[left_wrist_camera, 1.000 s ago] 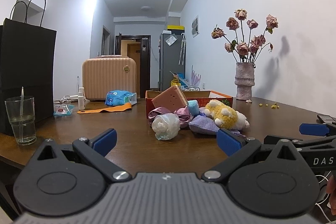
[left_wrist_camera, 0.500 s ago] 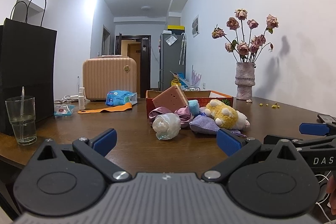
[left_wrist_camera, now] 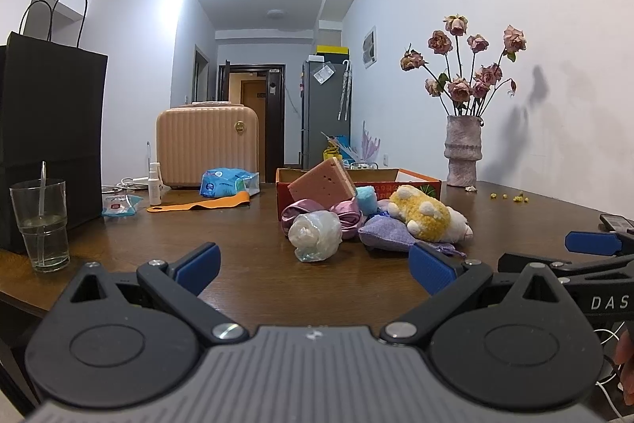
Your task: Organize soft objects
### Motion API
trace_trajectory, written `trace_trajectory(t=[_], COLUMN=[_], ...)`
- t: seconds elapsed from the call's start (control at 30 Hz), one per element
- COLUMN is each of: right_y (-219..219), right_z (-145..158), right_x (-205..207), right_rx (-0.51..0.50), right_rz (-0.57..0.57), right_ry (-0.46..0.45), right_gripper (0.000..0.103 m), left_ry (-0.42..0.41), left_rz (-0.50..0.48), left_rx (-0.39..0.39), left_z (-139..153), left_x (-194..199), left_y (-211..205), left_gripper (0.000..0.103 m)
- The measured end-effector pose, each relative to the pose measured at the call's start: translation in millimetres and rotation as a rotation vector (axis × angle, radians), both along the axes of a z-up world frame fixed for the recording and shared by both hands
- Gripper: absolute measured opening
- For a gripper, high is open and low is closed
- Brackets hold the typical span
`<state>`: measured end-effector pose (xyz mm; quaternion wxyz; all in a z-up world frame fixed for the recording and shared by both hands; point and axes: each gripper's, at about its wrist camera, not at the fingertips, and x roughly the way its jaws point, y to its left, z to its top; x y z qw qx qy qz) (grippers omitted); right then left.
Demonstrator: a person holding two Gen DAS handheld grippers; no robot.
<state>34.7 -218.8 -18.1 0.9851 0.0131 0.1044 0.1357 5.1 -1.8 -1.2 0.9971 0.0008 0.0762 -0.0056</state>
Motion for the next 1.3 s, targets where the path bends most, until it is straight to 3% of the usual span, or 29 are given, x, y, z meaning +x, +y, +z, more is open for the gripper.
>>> trace_trajectory(t=[0.77, 0.87, 1.07, 1.3], right_y=[-0.5, 0.7, 18.8, 39.7], right_z=[-0.5, 1.8, 12.9, 36.0], right_x=[0.3, 5.5, 64.7, 169.8], right_rx=[0.001, 0.003, -0.041, -0.038], right_rz=[0.003, 0.013, 0.065, 0.134], right_ry=[-0.003, -0.006, -0.036, 0.016], right_gripper=[0.103, 0.103, 0.103, 0.096], left_ry=[0.001, 0.004, 0.017, 0.159], left_rz=[0.002, -0.033, -0.014, -0.049], left_rx=[-0.002, -0.006, -0.001, -0.075], left_z=[-2.1, 2.4, 20.1, 24.1], left_x=[0.5, 10.2, 86.1, 191.4], left_y=[-0.4, 3.6, 25.1, 55.6], left_gripper=[0.103, 0.103, 0.103, 0.103])
